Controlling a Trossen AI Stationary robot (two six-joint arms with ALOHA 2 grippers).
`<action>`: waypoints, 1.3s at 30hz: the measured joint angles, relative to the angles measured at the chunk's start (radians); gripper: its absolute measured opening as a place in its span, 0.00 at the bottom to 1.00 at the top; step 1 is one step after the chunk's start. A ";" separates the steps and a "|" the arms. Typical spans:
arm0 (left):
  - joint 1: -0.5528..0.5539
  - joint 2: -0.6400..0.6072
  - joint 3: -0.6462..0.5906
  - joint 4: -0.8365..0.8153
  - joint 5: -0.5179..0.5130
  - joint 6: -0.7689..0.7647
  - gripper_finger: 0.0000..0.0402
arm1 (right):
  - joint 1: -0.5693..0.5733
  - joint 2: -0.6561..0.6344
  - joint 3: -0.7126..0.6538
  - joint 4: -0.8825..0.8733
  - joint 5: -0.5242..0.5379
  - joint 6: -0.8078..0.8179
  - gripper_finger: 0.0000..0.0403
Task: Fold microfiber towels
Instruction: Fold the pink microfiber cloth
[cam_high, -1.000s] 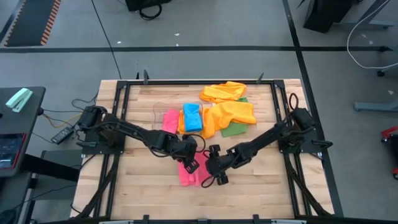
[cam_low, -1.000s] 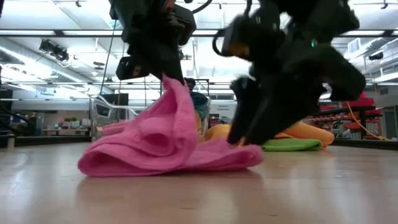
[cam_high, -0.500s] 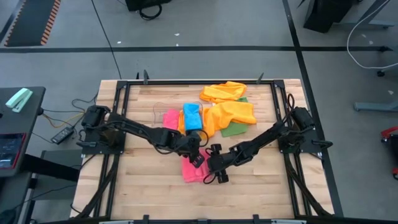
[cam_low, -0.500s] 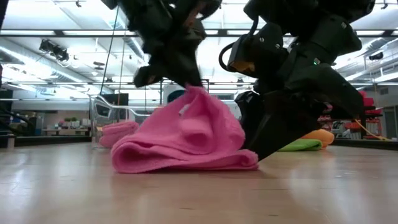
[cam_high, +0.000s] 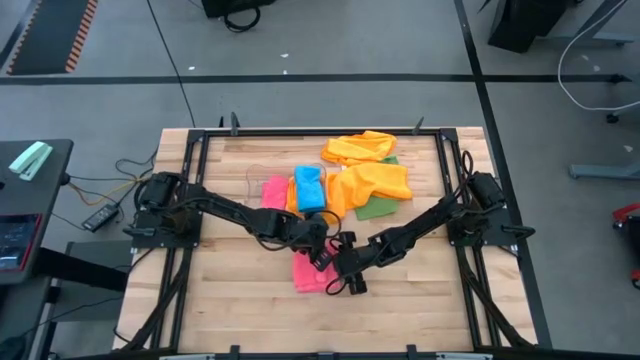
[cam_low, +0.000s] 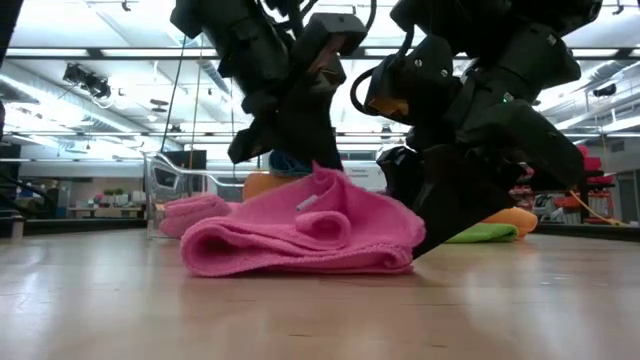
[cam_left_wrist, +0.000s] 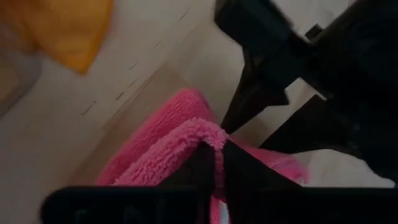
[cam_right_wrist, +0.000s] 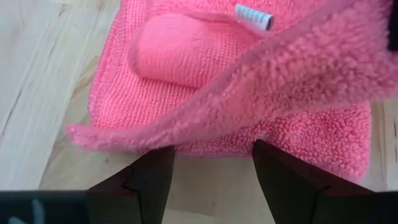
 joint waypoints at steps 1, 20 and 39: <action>-0.001 0.000 0.000 0.012 0.000 0.014 0.12 | 0.000 0.000 0.000 0.000 0.000 0.004 0.57; -0.051 -0.084 0.008 -0.130 0.155 0.226 0.48 | 0.022 -0.131 0.001 -0.214 -0.051 0.199 0.57; -0.237 -0.078 0.006 -0.246 -0.027 0.140 0.38 | 0.071 -0.104 0.038 0.091 0.113 -0.009 0.57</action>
